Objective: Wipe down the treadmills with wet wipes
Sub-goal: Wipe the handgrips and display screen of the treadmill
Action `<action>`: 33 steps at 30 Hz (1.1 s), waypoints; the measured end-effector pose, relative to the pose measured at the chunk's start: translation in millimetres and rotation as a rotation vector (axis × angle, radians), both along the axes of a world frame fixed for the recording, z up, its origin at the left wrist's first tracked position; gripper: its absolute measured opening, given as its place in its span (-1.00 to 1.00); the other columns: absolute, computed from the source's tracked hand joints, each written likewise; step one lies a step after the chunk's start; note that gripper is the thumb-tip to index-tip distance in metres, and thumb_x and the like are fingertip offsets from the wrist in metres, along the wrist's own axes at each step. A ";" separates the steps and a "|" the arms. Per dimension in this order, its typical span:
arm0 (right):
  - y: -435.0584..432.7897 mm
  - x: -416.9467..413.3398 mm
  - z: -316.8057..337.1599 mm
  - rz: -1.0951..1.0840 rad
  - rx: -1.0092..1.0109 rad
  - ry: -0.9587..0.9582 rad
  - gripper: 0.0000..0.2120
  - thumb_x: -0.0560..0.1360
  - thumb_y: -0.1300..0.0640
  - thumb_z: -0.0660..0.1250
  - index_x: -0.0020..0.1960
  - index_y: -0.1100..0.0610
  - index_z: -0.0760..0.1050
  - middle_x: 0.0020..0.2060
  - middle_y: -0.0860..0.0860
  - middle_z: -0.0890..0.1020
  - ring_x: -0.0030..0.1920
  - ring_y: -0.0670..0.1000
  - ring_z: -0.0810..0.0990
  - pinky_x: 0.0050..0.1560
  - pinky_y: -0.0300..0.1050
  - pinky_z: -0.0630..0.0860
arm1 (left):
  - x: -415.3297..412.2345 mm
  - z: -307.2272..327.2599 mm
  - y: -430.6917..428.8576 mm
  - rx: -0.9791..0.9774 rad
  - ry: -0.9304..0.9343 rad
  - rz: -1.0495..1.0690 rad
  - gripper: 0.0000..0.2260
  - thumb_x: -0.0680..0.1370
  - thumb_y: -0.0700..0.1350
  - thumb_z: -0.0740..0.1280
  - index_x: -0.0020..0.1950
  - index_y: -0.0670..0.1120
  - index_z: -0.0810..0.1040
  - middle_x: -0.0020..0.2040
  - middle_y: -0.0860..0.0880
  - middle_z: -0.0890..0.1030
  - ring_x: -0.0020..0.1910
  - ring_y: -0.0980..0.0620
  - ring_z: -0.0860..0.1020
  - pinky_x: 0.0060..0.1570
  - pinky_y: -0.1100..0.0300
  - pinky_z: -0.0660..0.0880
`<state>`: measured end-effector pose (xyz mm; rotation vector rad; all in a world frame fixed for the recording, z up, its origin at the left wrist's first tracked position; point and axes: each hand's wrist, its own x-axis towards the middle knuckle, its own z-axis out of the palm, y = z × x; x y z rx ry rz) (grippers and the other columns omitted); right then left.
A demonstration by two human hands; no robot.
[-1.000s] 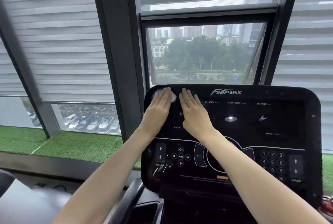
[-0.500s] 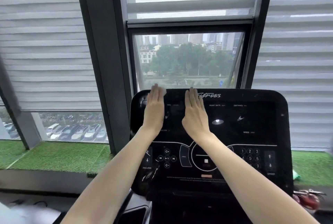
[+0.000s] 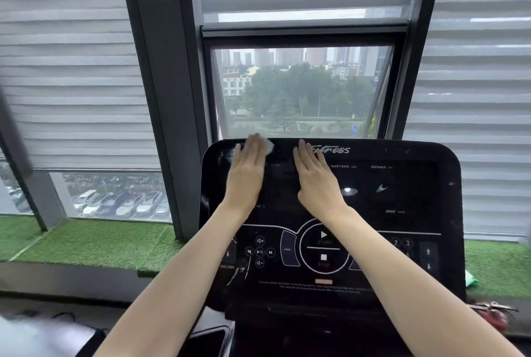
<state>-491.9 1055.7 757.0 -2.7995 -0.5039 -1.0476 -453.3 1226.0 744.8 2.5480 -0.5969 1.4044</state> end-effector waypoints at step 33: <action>-7.1 -9.2 11.9 -0.039 -0.126 0.092 -0.21 0.46 0.37 0.18 0.56 0.26 -0.18 0.55 0.16 -0.17 0.56 0.08 -0.20 0.54 -0.04 -0.23 | -22.3 7.8 -46.5 0.062 0.109 0.111 -0.37 0.38 -0.30 0.47 0.42 -0.29 0.36 0.41 -0.24 0.40 0.41 -0.14 0.37 0.42 0.01 0.29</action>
